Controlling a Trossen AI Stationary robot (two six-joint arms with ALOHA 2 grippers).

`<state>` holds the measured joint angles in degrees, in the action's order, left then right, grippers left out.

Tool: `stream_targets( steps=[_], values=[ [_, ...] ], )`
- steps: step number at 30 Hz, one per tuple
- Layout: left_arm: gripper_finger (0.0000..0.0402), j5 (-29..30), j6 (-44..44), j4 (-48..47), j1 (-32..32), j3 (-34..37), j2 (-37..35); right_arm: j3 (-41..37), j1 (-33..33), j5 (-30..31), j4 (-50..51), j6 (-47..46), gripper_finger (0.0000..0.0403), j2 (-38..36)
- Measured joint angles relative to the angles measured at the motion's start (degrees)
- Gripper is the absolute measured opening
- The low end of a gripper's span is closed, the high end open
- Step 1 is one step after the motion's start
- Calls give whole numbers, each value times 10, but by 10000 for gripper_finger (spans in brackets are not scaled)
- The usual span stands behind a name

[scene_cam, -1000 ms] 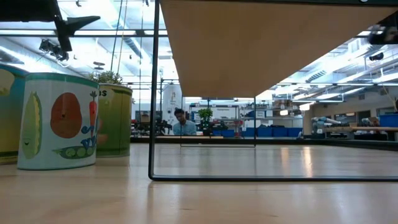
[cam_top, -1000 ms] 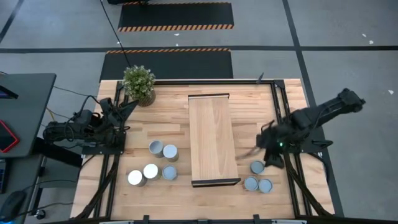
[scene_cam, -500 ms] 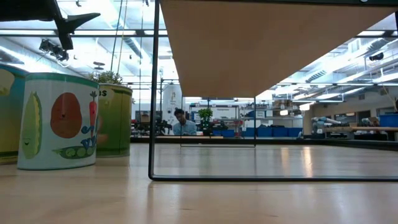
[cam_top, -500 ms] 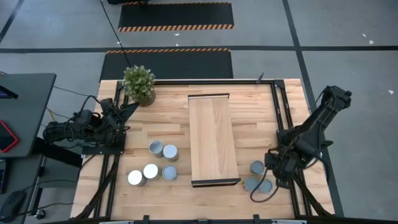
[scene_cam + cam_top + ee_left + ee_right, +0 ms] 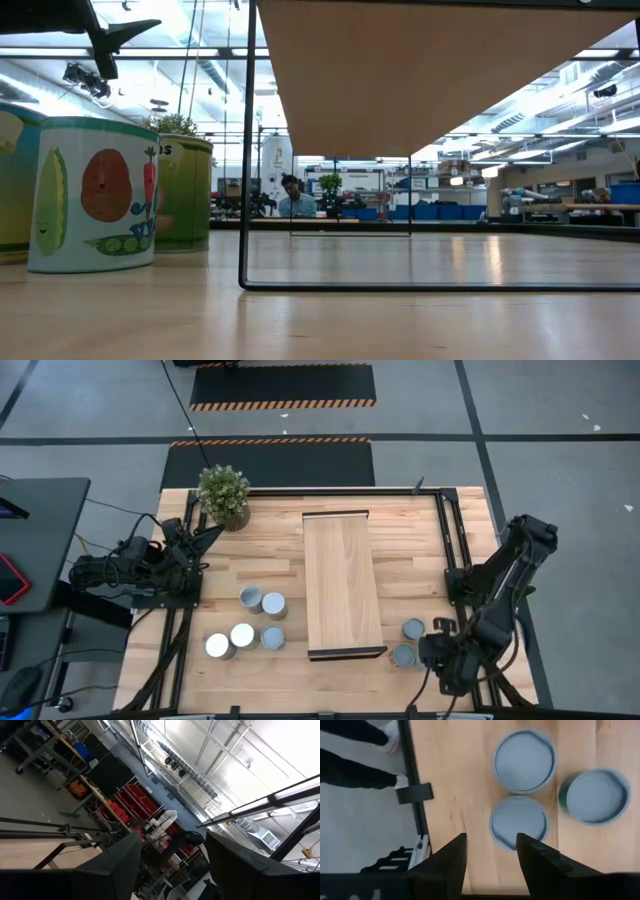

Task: Pick and place cans onto a shelf
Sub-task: Put the canned peas on the shelf

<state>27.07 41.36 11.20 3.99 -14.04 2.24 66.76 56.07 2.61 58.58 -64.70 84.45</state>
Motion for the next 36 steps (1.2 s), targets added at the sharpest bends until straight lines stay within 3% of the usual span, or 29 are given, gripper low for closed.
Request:
stream_targets(
  steps=[6,15,17,23,36],
  values=[
    [231,0,0,-8,0,0,0,0,-1,-43,2,-27,224,29],
    [231,0,-1,-30,0,0,0,-1,-2,19,16,-46,375,44],
    [231,0,-1,-31,0,0,0,-6,-2,24,14,-46,393,52],
    [231,-4,0,-30,0,0,0,-14,-2,9,14,-47,383,77],
    [231,-5,0,-29,0,0,0,-15,-7,20,8,-99,399,102]
  ],
)
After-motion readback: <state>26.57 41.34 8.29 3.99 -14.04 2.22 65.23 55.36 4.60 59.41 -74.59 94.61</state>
